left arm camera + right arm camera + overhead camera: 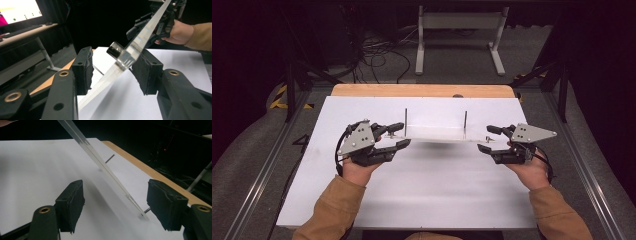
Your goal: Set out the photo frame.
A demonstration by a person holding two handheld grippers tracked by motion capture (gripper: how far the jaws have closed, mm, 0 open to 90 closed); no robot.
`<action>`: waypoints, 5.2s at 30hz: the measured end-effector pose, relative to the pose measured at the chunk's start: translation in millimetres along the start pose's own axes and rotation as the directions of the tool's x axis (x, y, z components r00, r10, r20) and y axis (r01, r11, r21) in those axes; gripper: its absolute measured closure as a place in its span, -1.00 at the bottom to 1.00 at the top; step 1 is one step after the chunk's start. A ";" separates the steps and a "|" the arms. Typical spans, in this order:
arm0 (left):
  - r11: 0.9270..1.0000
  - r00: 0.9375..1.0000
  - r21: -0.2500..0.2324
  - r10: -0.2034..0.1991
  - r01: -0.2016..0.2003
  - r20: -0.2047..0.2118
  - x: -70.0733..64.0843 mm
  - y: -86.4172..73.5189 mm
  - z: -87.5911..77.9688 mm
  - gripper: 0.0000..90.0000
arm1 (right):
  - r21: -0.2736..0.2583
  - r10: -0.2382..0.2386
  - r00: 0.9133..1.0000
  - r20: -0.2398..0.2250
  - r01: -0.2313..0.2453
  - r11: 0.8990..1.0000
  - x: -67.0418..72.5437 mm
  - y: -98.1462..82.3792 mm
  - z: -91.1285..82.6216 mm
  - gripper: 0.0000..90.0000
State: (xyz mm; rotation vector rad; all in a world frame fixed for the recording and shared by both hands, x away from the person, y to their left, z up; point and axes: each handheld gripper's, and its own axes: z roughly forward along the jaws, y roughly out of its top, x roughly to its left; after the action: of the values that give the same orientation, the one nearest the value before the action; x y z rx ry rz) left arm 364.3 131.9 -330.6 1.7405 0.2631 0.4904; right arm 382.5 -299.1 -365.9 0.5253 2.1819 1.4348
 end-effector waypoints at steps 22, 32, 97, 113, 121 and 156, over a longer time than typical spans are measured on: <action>0.999 0.999 -0.027 -0.043 0.043 -0.030 12.3 1.6 8.4 0.09 | -0.119 -0.149 0.986 0.072 0.156 0.980 15.0 34.7 9.9 0.21; 1.000 0.997 -0.003 0.027 -0.027 -0.078 8.4 6.9 8.5 0.15 | -0.104 -0.232 0.965 0.121 0.244 0.964 22.7 37.4 9.0 0.45; 0.978 0.977 -0.009 -0.210 0.210 -0.028 55.4 69.3 28.9 0.30 | -0.065 0.086 0.996 -0.038 -0.089 0.994 -21.2 92.8 -1.1 0.37; 0.971 0.969 -0.013 -0.241 0.240 -0.049 67.1 63.0 41.7 -0.10 | -0.085 0.086 0.996 0.034 -0.083 0.993 -27.8 95.5 14.8 0.07; 0.959 0.958 -0.005 -0.282 0.283 -0.054 78.5 53.2 49.3 -0.30 | -0.069 0.121 0.992 0.034 -0.118 0.991 -35.2 95.3 28.3 -0.27; 0.950 0.952 0.143 -0.252 0.277 -0.173 43.6 27.0 -15.3 -0.83 | -0.001 0.165 0.985 0.038 -0.166 0.986 -24.1 66.7 -28.3 -0.98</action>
State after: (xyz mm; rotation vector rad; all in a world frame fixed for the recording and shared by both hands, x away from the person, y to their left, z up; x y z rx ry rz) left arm 393.4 158.0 -294.0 1.7958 0.6556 0.4144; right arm 389.6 -308.1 -290.4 0.7444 2.1526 1.4937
